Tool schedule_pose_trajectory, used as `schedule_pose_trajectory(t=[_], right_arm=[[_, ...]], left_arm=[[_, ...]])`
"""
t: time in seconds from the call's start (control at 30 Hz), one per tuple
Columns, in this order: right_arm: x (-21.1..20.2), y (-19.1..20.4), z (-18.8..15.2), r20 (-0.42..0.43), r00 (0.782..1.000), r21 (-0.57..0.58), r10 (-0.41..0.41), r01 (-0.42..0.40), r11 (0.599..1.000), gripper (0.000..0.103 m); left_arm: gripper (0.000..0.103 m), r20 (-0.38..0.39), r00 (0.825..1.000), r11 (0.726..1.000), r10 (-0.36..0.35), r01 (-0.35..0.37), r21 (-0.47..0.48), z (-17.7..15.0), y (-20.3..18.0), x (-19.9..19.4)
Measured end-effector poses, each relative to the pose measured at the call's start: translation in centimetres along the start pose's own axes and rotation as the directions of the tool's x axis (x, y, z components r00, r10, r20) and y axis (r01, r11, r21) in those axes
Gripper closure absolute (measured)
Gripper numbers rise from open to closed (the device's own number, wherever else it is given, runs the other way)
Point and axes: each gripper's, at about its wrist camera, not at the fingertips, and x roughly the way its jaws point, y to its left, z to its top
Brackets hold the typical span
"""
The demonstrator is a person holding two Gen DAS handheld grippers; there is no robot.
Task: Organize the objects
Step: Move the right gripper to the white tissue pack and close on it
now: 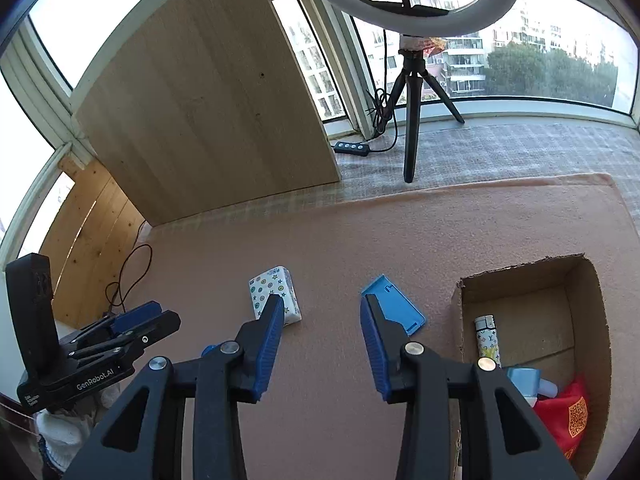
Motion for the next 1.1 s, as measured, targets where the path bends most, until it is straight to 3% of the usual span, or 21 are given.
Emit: schedule_pose_trajectory(t=[0.33, 0.57, 0.77, 0.97, 1.1], right_arm=[[10.2, 1.6, 1.3, -0.208, 0.978, -0.084, 0.020, -0.039, 0.996, 0.057], [15.3, 1.7, 1.2, -0.313, 0.948, -0.039, 0.062, -0.078, 0.996, 0.053], [17.0, 2.2, 0.6, -0.350, 0.931, -0.031, 0.103, -0.122, 0.992, 0.053], [17.2, 2.8, 0.4, -0.339, 0.932, -0.021, 0.124, -0.139, 0.990, 0.053], [17.4, 2.8, 0.0, -0.349, 0.926, -0.004, 0.141, -0.152, 0.988, 0.054]], left_arm=[[0.040, -0.145, 0.989, 0.998, 0.022, -0.031, -0.058, 0.2, 1.6, 8.7], [0.040, -0.207, 0.978, 0.999, 0.020, -0.029, -0.039, -0.2, 1.1, 13.0], [0.040, -0.199, 0.980, 0.997, -0.003, -0.012, -0.072, -0.3, 1.2, 14.4], [0.041, -0.188, 0.982, 0.996, -0.030, 0.013, -0.088, -0.1, 1.8, 14.5], [0.051, -0.181, 0.982, 0.996, -0.044, 0.029, -0.085, 0.0, 1.5, 14.5]])
